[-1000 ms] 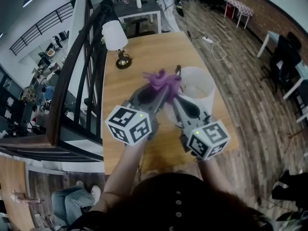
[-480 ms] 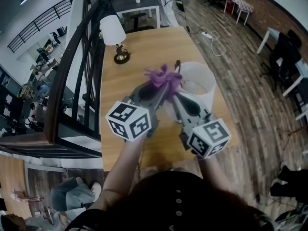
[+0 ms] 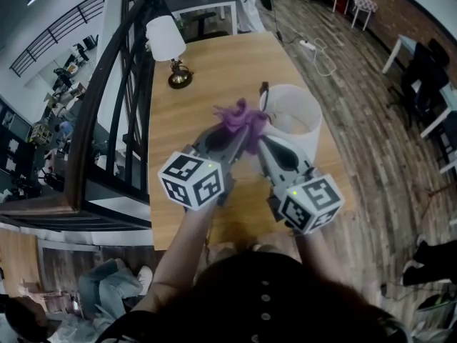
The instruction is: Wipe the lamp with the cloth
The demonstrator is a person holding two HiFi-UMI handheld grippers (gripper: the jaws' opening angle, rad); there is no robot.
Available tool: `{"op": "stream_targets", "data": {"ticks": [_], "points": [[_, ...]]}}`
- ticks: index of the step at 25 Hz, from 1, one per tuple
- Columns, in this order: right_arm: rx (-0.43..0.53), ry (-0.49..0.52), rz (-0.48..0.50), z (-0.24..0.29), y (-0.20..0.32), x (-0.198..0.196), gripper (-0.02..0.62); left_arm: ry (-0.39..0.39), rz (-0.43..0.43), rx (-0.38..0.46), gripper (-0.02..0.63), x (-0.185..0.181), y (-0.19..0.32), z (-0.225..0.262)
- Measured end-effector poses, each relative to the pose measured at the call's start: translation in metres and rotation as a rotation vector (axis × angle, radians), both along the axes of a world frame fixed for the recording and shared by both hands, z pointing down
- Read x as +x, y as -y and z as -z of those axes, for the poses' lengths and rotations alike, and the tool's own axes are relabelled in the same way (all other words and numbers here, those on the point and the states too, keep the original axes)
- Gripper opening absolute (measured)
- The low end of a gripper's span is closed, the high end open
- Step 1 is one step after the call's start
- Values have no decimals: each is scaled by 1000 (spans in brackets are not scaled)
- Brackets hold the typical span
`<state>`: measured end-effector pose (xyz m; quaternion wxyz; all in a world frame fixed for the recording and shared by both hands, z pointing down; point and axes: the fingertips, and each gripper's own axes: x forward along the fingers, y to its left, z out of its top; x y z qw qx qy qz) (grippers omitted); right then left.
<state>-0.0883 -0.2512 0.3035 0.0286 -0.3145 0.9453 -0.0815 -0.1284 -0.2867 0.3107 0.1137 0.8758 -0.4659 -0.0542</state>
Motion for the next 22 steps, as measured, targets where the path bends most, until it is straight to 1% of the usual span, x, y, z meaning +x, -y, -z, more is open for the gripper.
{"op": "stream_targets", "data": {"ticks": [10,22], "points": [[-51,-13,-20,-18,-2,3,12,-4,13,-72,77,-2,-9,-33],[-108,-25,-14,-45,-22,8,12,8,32,-160,77,7,-30,-77]]}}
